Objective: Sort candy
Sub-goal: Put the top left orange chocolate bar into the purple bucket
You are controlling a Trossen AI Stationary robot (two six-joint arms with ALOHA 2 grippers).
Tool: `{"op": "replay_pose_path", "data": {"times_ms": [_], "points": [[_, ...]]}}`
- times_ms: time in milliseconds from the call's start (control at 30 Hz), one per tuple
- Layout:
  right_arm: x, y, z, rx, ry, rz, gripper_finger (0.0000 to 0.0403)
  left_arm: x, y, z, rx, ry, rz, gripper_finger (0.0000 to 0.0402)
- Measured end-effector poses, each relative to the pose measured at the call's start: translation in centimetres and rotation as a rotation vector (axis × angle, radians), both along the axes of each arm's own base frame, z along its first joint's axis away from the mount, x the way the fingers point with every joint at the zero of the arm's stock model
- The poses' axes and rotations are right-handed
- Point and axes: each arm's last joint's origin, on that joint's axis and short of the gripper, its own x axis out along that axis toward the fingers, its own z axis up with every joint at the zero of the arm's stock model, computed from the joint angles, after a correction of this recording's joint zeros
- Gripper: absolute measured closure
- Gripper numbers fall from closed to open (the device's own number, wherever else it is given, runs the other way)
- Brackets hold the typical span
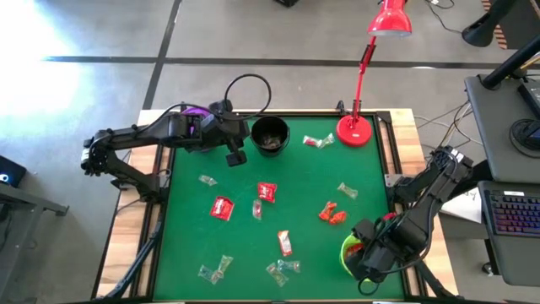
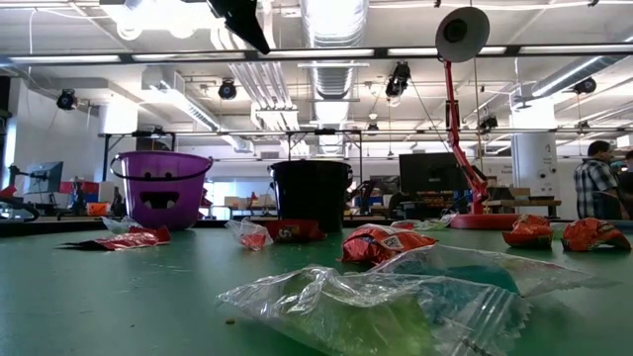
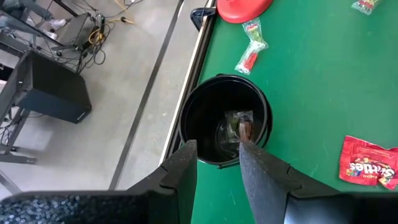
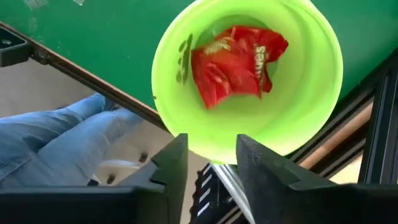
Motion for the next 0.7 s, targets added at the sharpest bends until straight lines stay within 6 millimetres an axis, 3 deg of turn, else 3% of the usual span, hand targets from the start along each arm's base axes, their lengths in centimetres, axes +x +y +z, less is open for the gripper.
{"op": "replay_pose_path", "data": {"times_ms": [267,500,700], "points": [[0.6,-1.6,0.2,-0.353,-0.28,-0.05,0.0255,0.0,0.0,0.0,-0.001,0.0,-0.001,0.0297],[0.9,-5.3,1.2,-0.722,-0.435,-0.185,0.0272,0.3,0.0,-0.2,-0.013,-0.004,0.012,0.0297],[1.8,-8.0,2.8,-0.892,-0.504,-0.099,0.0283,0.3,0.0,-0.4,-0.039,-0.004,0.028,0.0297]]}}
